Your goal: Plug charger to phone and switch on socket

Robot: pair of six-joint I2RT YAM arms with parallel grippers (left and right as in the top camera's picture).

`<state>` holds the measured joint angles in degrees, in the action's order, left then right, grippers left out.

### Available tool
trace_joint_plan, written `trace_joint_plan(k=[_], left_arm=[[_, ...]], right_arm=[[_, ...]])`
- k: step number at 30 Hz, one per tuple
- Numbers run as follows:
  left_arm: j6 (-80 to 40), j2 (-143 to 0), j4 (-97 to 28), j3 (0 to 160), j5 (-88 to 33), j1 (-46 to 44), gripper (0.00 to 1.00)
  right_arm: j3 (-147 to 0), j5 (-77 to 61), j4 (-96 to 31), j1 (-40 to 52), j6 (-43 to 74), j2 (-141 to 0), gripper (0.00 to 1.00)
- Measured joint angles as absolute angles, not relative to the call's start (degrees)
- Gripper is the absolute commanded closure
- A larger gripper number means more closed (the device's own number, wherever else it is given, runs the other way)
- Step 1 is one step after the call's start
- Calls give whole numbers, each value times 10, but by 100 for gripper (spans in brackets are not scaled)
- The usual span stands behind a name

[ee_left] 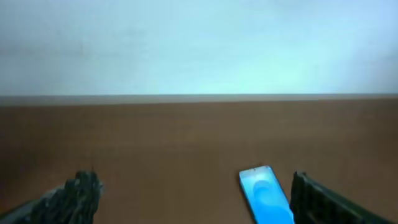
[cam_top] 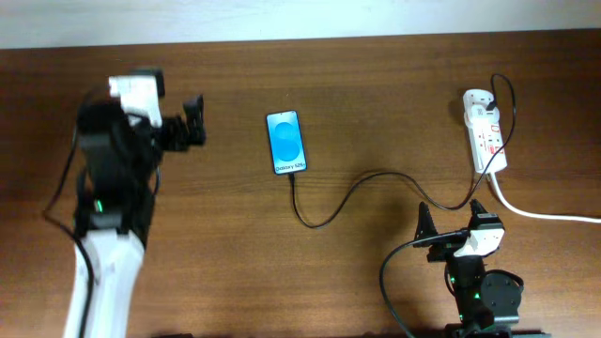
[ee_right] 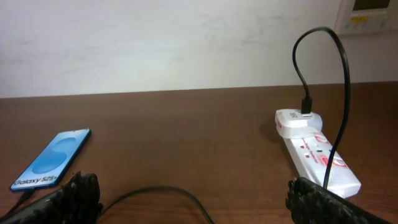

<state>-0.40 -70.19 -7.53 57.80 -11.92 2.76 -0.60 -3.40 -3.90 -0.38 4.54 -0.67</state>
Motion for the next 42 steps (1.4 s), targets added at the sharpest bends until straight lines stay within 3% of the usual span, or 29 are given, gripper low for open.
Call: trace_joint_plan(k=[5,9,12,22,42], left_arm=[[55,-414,98,258,-106,27,0],[70,-191,122,98,-77,27,1],[84,-102,122,43,-70,27,1],[127,-8,-39,7,-61,10,0],[129,-8,-39,7,-57,10,0]], right_arm=[[-6,-34,-39,-4,46,-7,1],[-6,-32,-40,-4,46,-6,2],[-6,-32,-39,-4,45,-6,1],[-6,-32,-39,-4,46,-6,2],[-6,-32,-39,-4,46,-6,1]])
